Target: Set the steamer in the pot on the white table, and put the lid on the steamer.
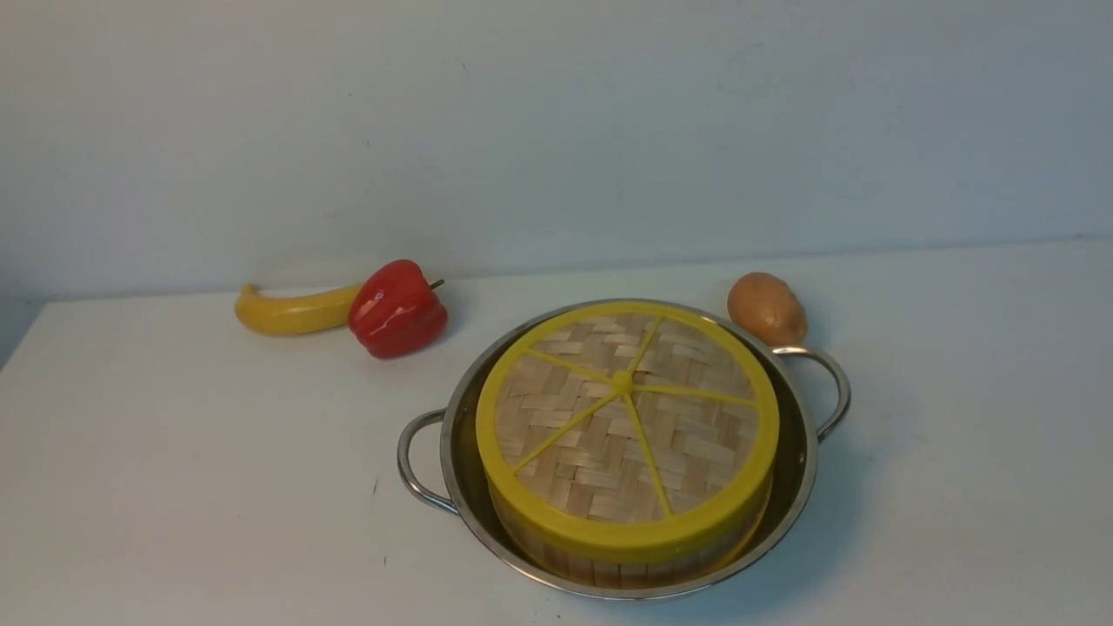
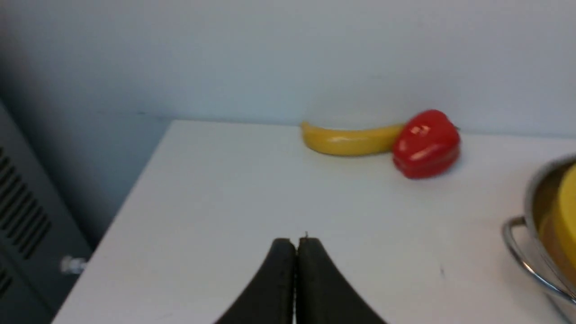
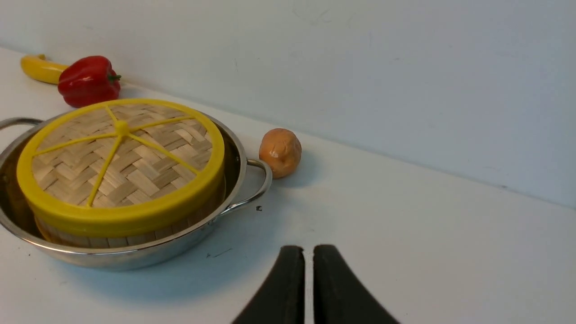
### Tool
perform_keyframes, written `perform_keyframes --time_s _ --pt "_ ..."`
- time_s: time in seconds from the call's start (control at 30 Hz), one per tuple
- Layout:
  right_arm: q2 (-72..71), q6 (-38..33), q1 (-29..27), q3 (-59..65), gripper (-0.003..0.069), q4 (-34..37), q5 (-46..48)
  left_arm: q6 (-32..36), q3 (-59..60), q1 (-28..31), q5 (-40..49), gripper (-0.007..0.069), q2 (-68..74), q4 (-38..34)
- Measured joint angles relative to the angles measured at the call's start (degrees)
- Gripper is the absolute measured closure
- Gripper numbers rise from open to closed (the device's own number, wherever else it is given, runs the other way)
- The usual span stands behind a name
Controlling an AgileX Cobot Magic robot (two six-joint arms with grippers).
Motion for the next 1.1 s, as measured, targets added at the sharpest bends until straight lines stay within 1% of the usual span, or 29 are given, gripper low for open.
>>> perform_keyframes --time_s 0.1,0.23,0.53,0.63,0.7,0.73,0.77,0.83,0.9,0.93,0.97,1.0,1.03,1.1 --pt "0.0 0.0 0.0 0.0 0.0594 0.0 0.0 0.0 0.0 4.54 0.0 0.062 -3.96 -0.82" --pt "0.0 0.0 0.0 0.05 0.0582 0.0 0.0 0.44 0.0 6.98 -0.36 0.0607 -8.37 -1.13" --pt "0.0 0.0 0.0 0.04 0.0552 0.0 0.0 1.25 0.18 7.55 -1.7 0.0584 -9.29 -1.13" --pt "0.0 0.0 0.0 0.04 0.0542 0.11 0.0 1.73 1.95 7.55 -3.43 0.0575 -9.29 -2.97" --pt "0.0 0.13 0.0 0.04 0.0536 0.17 0.0 4.58 5.35 7.55 -6.58 0.0575 -9.23 -5.87" --pt "0.0 0.18 0.0 0.04 0.0533 0.17 0.0 7.11 7.81 7.55 -8.6 0.0573 -9.21 -8.11" --pt "0.0 0.18 0.0 0.04 0.0532 0.17 0.0 7.11 7.81 7.55 -9.0 0.0573 -9.16 -8.5" --pt "0.0 0.18 0.0 0.04 0.0528 0.17 0.0 14.04 13.42 7.55 -14.67 0.0573 -9.14 -14.16" --pt "0.0 0.18 0.0 0.04 0.0522 0.17 0.0 20.22 17.56 7.55 -18.39 0.0573 -9.1 -17.93" --pt "0.0 0.18 0.0 0.04 0.0522 0.17 0.0 20.22 17.56 7.55 -18.39 0.0573 -9.1 -17.93" --pt "0.0 0.18 0.0 0.04 0.0517 0.17 0.0 23.97 20.18 7.55 -19.73 0.0572 -9.1 -20.38" --pt "0.0 0.18 0.0 0.04 0.0514 0.17 0.0 26.16 21.4 7.55 -20.13 0.0568 -9.07 -21.44" --pt "0.0 0.18 0.0 0.04 0.0514 0.17 0.0 26.16 21.4 7.55 -20.13 0.0568 -9.07 -21.44" --pt "0.0 0.18 0.0 0.04 0.0505 0.17 0.0 29.72 24.22 7.55 -20.48 0.0561 -9.07 -22.74"
